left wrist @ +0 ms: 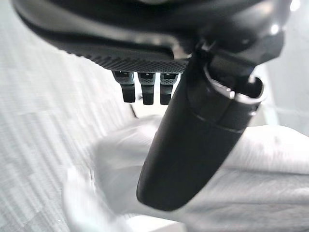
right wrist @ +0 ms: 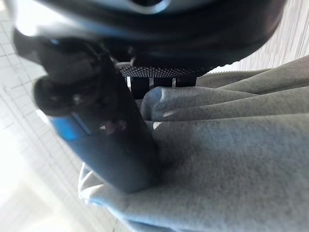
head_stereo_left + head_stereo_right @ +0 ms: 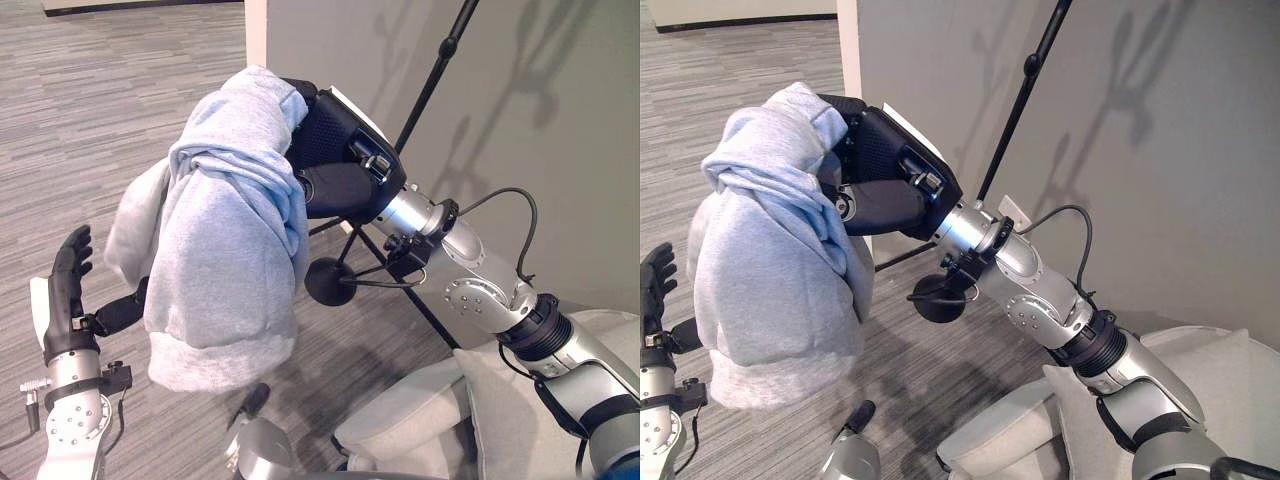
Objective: Hang the clothes on the sofa on the clothes rack.
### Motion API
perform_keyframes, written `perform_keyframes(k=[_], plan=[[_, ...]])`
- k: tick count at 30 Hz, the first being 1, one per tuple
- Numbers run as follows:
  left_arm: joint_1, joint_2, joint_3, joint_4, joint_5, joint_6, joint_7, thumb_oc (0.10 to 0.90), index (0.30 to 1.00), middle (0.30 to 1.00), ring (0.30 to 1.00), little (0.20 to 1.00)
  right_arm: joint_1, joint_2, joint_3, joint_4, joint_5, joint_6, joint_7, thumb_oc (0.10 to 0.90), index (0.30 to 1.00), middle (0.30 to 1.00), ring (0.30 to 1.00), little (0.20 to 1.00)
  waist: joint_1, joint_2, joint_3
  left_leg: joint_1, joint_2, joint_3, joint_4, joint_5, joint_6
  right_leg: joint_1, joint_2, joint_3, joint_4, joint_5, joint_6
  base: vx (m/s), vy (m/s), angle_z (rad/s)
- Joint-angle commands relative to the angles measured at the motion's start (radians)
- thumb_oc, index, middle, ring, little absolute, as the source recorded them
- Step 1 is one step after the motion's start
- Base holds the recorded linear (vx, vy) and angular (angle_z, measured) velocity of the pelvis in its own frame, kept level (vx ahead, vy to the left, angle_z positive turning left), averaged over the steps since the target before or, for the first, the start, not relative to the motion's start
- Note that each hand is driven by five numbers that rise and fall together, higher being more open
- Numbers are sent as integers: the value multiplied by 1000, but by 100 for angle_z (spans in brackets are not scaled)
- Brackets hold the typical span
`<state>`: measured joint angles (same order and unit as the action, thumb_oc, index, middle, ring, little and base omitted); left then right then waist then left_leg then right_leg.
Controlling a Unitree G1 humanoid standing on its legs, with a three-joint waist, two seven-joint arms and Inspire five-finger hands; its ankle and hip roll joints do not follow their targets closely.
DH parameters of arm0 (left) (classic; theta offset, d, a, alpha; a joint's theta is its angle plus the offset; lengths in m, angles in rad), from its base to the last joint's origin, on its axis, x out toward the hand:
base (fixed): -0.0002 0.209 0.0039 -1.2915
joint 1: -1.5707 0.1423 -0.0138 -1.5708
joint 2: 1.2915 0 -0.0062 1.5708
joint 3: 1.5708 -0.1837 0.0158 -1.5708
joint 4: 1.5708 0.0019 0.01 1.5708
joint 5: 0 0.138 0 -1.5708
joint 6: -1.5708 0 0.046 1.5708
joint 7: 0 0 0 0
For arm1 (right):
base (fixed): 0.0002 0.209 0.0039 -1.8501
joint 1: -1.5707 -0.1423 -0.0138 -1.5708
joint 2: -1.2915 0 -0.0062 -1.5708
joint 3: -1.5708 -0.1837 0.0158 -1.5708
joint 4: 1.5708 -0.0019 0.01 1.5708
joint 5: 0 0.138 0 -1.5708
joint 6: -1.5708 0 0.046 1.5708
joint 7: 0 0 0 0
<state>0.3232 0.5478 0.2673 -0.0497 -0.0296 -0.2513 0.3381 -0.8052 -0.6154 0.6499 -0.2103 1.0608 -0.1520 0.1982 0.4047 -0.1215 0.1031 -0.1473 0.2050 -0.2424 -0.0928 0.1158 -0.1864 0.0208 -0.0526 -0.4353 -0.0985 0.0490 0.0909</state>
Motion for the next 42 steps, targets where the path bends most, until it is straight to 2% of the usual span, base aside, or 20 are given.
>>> perform_keyframes(k=[1,5,7,8,14,16,18,19,20,21,24,25,31,36,37,38,39,40,41,42], plan=[[-68,127,-37,-54,204,-95,49,800,900,900,900,900,-160,17,-5,-66,124,-128,13,400,300,300,300,300,-18,-27,-62,102,21,22,6,-64,-18,38,-34,-8,11,-6,46,-18,8,7],[-68,153,-66,-120,258,-98,42,800,900,900,900,900,-184,-1,11,-73,128,-136,18,400,300,300,300,300,-16,-31,-59,103,20,22,6,-65,-16,36,-34,-7,11,-3,50,3,-4,1],[-65,157,-103,-178,216,-120,13,800,900,900,900,900,-195,-5,30,-80,133,-135,27,400,300,300,300,300,-16,-34,-60,106,20,23,6,-67,-14,37,-33,-4,11,-2,51,0,0,0],[-71,131,-148,-193,117,-141,-16,800,900,900,900,900,-197,-1,54,-80,140,-133,32,400,300,300,300,300,-15,-33,-60,113,24,31,6,-73,-14,41,-28,0,11,-6,50,0,0,0],[-138,92,-277,-176,-71,-160,-110,800,900,900,900,900,-227,2,93,-75,149,-135,38,400,300,300,300,300,-29,-39,-60,104,16,27,6,-61,-9,32,-34,0,11,1,51,-3,2,-1],[-173,61,-341,-178,-206,-168,-179,800,900,900,900,900,-233,15,111,-73,149,-134,44,400,300,300,300,300,-40,-41,-61,105,14,31,6,-60,-7,31,-35,2,11,4,51,0,0,0],[-188,49,-364,-178,-259,-167,-207,800,900,900,900,900,-237,21,118,-73,152,-134,49,400,300,300,300,300,-42,-40,-61,106,13,34,6,-60,-6,31,-35,5,11,4,51,0,0,0],[-208,3,-405,-161,-377,-159,-256,800,900,900,900,900,-233,39,130,-71,144,-126,54,400,300,300,300,300,-50,-41,-62,107,12,37,6,-60,-4,29,-36,12,11,5,49,-25,8,-7],[-243,-24,-444,-138,-421,-153,-276,800,900,900,900,900,-233,59,140,-73,143,-124,62,400,300,300,300,300,-57,-43,-64,107,11,39,6,-60,-3,27,-37,17,11,5,49,-30,6,-12],[-311,-63,-491,-82,-433,-149,-266,800,900,900,900,900,-235,83,159,-79,141,-122,75,400,300,300,300,300,-72,-46,-70,109,10,46,6,-59,-3,26,-38,23,11,5,48,-15,0,-11],[-354,-88,-508,-44,-455,-147,-255,800,900,900,900,900,-230,97,173,-83,137,-119,79,400,300,300,300,300,-83,-47,-71,110,9,49,6,-59,-3,24,-37,29,11,6,47,-7,-2,-4],[-378,-97,-511,-36,-461,-146,-247,400,300,300,300,300,-229,100,179,-85,136,-118,81,400,300,300,300,300,-88,-47,-72,110,9,51,6,-60,-3,22,-37,32,11,7,47,-8,0,-8],[-384,-127,-454,-29,-464,-151,-207,400,300,300,300,300,-178,84,161,-89,132,-114,87,400,300,300,300,300,-97,-49,-72,109,9,60,6,-62,-4,14,-37,41,11,10,47,1,4,-10],[-313,-110,-276,-61,-345,-170,-96,400,300,300,300,300,-106,-51,135,-102,114,-100,109,400,300,300,300,300,-92,-56,-70,108,14,62,6,-64,-4,8,-33,47,11,9,48,5,1,-2],[-312,-111,-276,-63,-342,-169,-94,400,300,300,300,300,-105,-52,135,-103,114,-100,109,400,300,300,300,300,-92,-56,-70,107,14,62,6,-64,-4,8,-33,47,11,9,48,33,-6,1],[-288,-81,-151,-94,-252,-177,-18,400,300,300,300,300,-84,-159,125,-102,73,-92,118,400,300,300,300,300,-86,-54,-73,111,20,62,6,-72,-9,12,-24,46,11,0,48,0,0,0],[-288,-82,-152,-96,-250,-176,-17,400,300,300,300,300,-85,-160,125,-103,73,-92,118,400,300,300,300,300,-87,-55,-72,107,16,60,6,-66,-8,9,-28,44,11,4,49,43,0,3],[-284,-66,-103,-110,-212,-178,13,400,300,300,300,300,-76,-201,117,-103,47,-91,120,400,300,300,300,300,-86,-53,-75,111,21,62,6,-73,-10,13,-22,45,11,-2,50,37,10,3],[-283,-26,2,-133,-105,-176,93,400,300,300,300,300,-56,-288,90,-109,-15,-96,130,400,300,300,300,300,-88,-50,-80,109,21,58,6,-76,-13,12,-21,42,11,-5,52,41,14,2],[-280,-17,30,-141,-78,-174,112,400,300,300,300,300,-45,-310,76,-106,-31,-100,131,400,300,300,300,300,-89,-50,-80,105,18,55,6,-71,-11,10,-25,40,11,-1,53,49,16,3]])
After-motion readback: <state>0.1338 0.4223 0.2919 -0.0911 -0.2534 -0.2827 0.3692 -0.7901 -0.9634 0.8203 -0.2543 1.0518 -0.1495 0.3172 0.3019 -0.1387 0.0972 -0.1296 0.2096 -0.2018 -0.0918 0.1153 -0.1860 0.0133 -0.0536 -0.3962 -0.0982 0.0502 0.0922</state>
